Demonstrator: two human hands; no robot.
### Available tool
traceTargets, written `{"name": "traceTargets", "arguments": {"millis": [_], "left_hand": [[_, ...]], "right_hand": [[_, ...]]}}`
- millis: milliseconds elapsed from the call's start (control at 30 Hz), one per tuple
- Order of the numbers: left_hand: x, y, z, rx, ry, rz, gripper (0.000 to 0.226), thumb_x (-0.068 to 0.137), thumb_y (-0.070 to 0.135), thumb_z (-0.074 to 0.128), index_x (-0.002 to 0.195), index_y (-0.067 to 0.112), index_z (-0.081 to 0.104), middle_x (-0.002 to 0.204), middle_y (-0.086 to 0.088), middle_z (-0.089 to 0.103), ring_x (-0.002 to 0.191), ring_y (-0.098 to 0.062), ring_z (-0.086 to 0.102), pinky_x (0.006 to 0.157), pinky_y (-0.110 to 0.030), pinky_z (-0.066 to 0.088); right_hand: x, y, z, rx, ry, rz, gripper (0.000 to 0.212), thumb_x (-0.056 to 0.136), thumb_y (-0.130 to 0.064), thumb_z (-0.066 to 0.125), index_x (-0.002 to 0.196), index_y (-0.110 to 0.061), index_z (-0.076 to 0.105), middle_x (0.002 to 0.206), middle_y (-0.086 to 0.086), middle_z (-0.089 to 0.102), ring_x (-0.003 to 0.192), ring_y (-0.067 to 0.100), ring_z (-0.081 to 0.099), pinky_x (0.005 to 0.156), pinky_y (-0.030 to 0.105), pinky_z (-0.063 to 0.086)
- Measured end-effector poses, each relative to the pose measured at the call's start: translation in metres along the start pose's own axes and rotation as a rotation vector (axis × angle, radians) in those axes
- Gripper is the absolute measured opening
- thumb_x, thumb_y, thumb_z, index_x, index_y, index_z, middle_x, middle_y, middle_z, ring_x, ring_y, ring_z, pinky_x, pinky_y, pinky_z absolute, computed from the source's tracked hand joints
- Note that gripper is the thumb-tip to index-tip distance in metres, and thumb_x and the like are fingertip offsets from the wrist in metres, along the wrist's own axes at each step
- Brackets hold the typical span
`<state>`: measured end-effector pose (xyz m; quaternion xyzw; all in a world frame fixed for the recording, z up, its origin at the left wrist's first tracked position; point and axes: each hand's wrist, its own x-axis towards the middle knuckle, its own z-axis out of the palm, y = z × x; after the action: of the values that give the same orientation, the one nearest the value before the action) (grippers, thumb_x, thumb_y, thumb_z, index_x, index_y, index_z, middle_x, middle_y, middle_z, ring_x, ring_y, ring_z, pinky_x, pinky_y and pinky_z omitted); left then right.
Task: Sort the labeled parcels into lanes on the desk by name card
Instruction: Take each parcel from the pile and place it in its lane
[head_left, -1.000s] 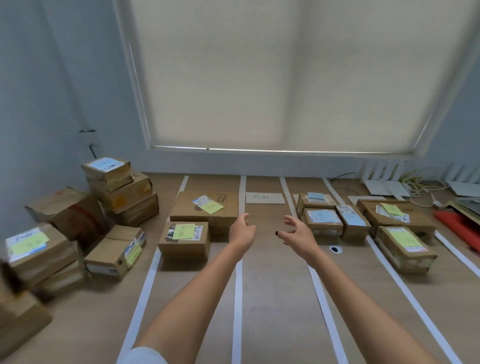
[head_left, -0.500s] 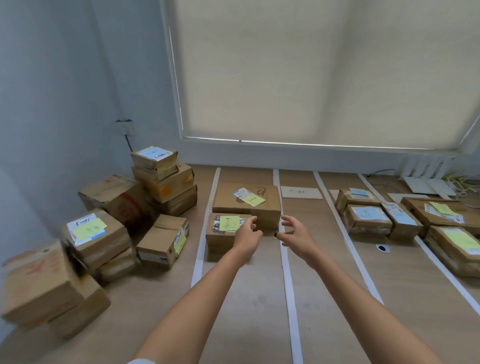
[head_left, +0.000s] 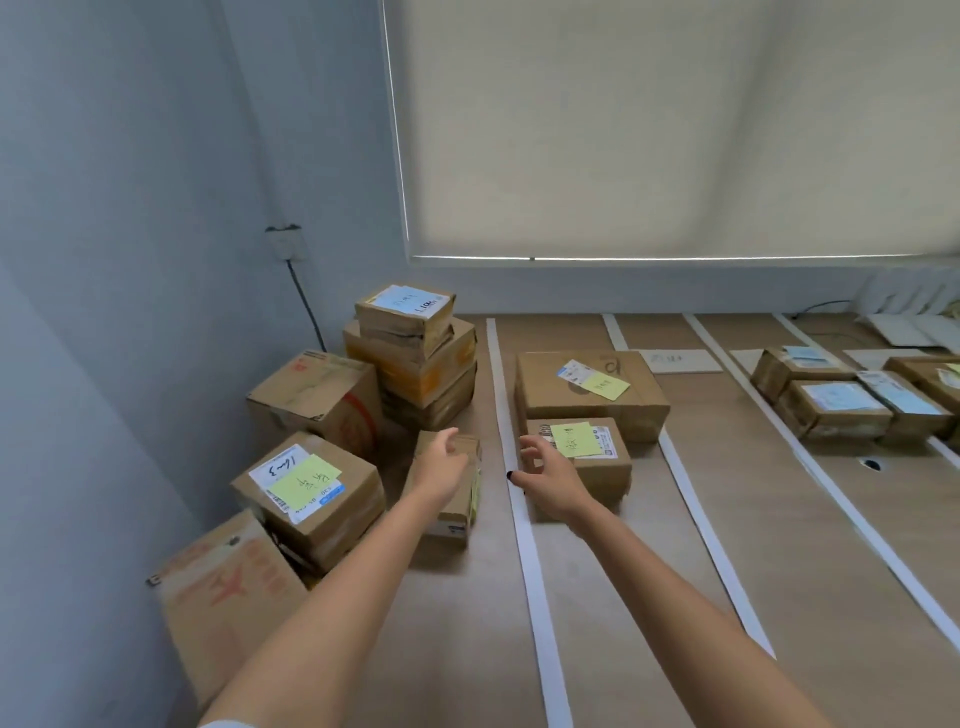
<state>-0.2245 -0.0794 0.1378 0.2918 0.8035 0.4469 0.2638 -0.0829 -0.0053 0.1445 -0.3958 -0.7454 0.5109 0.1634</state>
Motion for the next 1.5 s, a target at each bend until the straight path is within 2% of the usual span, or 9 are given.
{"name": "traceTargets", "arguments": {"millis": [300,433,567,733,1000,1133,1267,1400,1500], "left_hand": [[0.045,-0.049,-0.023,0.19,-0.068,-0.075,0.058,0.093,0.012,0.051,0.146,0.018,0.028,0.145,-0.01,0.039,0.13,-0.028,0.041,0.106,-0.042,0.039],[0.062,-0.066,-0.021,0.196,-0.037,-0.084,0.056,0.092,0.012,0.054,0.143,0.014,0.032,0.141,-0.012,0.042,0.128,-0.029,0.042,0.1,-0.038,0.039],[0.08,-0.086,-0.013,0.227,-0.037,-0.18,0.066,0.092,0.013,0.055,0.148,0.013,0.021,0.15,-0.013,0.031,0.136,-0.031,0.033,0.108,-0.04,0.033],[0.098,-0.104,-0.004,0.206,-0.083,-0.275,0.071,0.093,0.014,0.052,0.15,0.01,0.01,0.151,-0.015,0.029,0.137,-0.032,0.032,0.108,-0.04,0.032],[0.097,-0.111,0.011,0.184,-0.087,-0.354,0.076,0.092,0.021,0.051,0.15,0.012,0.002,0.147,-0.015,0.034,0.131,-0.034,0.038,0.104,-0.04,0.035],[0.084,-0.101,0.013,0.112,-0.08,-0.318,0.075,0.088,0.023,0.057,0.146,0.014,0.01,0.142,-0.015,0.035,0.126,-0.033,0.041,0.102,-0.042,0.038],[0.077,-0.084,0.01,-0.031,-0.063,-0.301,0.063,0.087,0.028,0.058,0.139,0.015,0.023,0.136,-0.013,0.043,0.12,-0.03,0.046,0.096,-0.039,0.043],[0.069,-0.059,0.004,-0.233,-0.03,-0.277,0.066,0.091,0.033,0.055,0.146,0.019,0.021,0.141,-0.007,0.042,0.117,-0.021,0.046,0.085,-0.028,0.036],[0.061,-0.042,-0.004,-0.34,-0.056,-0.25,0.068,0.092,0.038,0.053,0.148,0.022,0.019,0.143,-0.005,0.04,0.117,-0.019,0.045,0.088,-0.031,0.038]], "right_hand": [[0.039,0.025,0.056,0.068,-0.026,0.18,0.062,0.086,-0.016,0.063,0.142,-0.017,0.035,0.139,0.01,0.044,0.103,0.016,0.052,0.084,0.027,0.044],[0.057,0.046,0.079,0.103,-0.019,0.265,0.059,0.087,-0.016,0.061,0.141,-0.017,0.036,0.14,0.01,0.043,0.109,0.019,0.052,0.087,0.028,0.041],[0.075,0.062,0.1,0.141,-0.004,0.32,0.06,0.088,-0.017,0.059,0.142,-0.017,0.033,0.142,0.009,0.042,0.121,0.023,0.047,0.087,0.026,0.038],[0.093,0.077,0.121,0.171,-0.018,0.375,0.063,0.09,-0.021,0.057,0.145,-0.018,0.027,0.129,0.002,0.047,0.103,0.012,0.043,0.083,0.024,0.035],[0.106,0.081,0.14,0.245,0.001,0.391,0.056,0.088,-0.024,0.057,0.139,-0.02,0.034,0.128,0.004,0.055,0.105,0.019,0.054,0.075,0.023,0.044],[0.102,0.075,0.129,0.243,0.032,0.357,0.056,0.088,-0.028,0.053,0.14,-0.025,0.032,0.126,0.005,0.049,0.105,0.021,0.053,0.054,0.017,0.043],[0.096,0.062,0.107,0.26,0.12,0.311,0.041,0.094,-0.03,0.039,0.136,-0.029,0.039,0.127,0.007,0.04,0.095,0.012,0.05,0.063,0.021,0.041],[0.083,0.045,0.083,0.287,0.254,0.214,0.033,0.098,-0.023,0.03,0.125,-0.027,0.05,0.127,0.011,0.043,0.103,0.019,0.051,0.085,0.035,0.05],[0.067,0.031,0.066,0.414,0.332,0.153,0.031,0.092,-0.018,0.052,0.12,-0.032,0.047,0.117,0.011,0.047,0.1,0.019,0.054,0.063,0.023,0.053]]}}
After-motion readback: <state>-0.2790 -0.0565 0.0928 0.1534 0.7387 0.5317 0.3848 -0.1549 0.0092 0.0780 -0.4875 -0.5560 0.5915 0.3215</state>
